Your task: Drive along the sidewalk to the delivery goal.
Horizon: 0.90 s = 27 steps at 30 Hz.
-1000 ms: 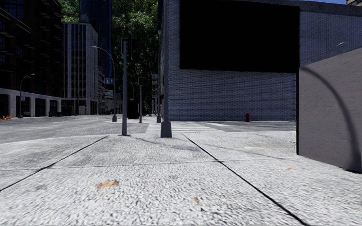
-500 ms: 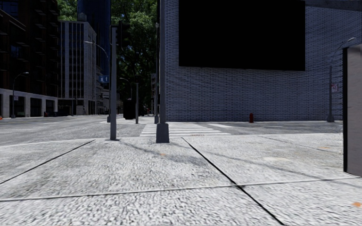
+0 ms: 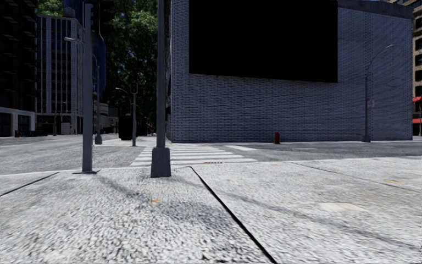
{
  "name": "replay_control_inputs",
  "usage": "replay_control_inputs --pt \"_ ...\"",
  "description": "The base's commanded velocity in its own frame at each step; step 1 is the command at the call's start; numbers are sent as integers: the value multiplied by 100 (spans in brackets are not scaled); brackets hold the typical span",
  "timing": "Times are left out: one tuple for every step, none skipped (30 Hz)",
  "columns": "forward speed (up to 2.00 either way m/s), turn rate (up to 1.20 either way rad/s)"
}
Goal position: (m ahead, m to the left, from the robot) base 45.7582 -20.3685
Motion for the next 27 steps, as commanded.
replay_control_inputs --pt "200 0" --pt "200 0" --pt "200 0" --pt "200 0" --pt "200 0" --pt "200 0" --pt "200 0" --pt "200 0" --pt "200 0" --pt "200 0" --pt "200 0" --pt "200 0" --pt "200 0" --pt "200 0" --pt "200 0" --pt "200 0" --pt "200 0" --pt "200 0" --pt "200 0" --pt "200 0" --pt "200 0" --pt "200 0" --pt "200 0" --pt "200 0" --pt "200 0" --pt "200 0" --pt "200 0"
